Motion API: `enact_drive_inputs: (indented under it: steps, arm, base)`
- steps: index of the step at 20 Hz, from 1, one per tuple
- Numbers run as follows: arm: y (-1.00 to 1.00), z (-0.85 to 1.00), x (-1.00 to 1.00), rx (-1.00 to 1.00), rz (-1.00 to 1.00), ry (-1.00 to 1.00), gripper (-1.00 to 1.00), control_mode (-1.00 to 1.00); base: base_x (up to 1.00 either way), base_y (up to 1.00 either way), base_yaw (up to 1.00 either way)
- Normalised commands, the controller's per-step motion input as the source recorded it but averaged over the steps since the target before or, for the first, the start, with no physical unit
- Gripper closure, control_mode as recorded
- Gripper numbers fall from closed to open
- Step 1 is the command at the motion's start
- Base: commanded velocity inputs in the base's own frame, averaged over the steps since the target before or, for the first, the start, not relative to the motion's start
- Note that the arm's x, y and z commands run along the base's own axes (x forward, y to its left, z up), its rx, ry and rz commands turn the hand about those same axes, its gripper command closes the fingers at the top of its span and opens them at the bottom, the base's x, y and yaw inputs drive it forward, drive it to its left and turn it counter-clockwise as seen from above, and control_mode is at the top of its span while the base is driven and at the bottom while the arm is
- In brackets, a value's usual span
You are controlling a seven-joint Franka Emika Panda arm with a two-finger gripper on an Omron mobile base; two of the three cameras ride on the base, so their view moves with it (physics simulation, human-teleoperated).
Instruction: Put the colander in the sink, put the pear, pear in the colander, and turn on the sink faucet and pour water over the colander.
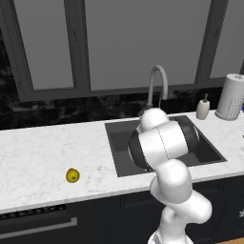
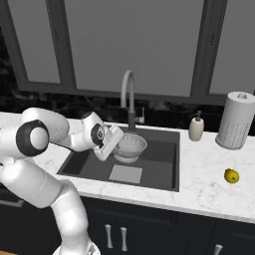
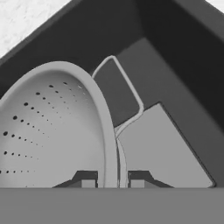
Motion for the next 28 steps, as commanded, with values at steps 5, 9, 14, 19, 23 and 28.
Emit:
enact_drive_inputs:
  steps: [5, 9, 14, 19, 23, 28]
  arm:
    - [0.54, -0.46, 0.20, 0.00, -0.43, -0.03, 1.00, -1.00]
    - [0.47, -0.48, 0.04, 0.00, -0.40, -0.02, 1.00, -1.00]
    - [0.36, -0.43, -0.07, 0.00, -0.36, -0.03, 1.00, -1.00]
    - [0.48, -0.43, 0.00, 0.00, -0.38, -0.07, 1.00, -1.00]
    - [0.64, -0.50, 0.00, 0.00, -0.38, -0.12, 1.00, -1.00]
    - [0.42, -0.57, 0.02, -0.02, -0.35, -0.13, 1.00, -1.00]
  base:
    - [0.00, 0.00, 0.00]
    - [0.00, 0.00, 0.00]
    - [0.00, 0.00, 0.00]
    - [0.00, 0.00, 0.00]
    - [0.00, 0.00, 0.00]
    - [0.00, 0.00, 0.00]
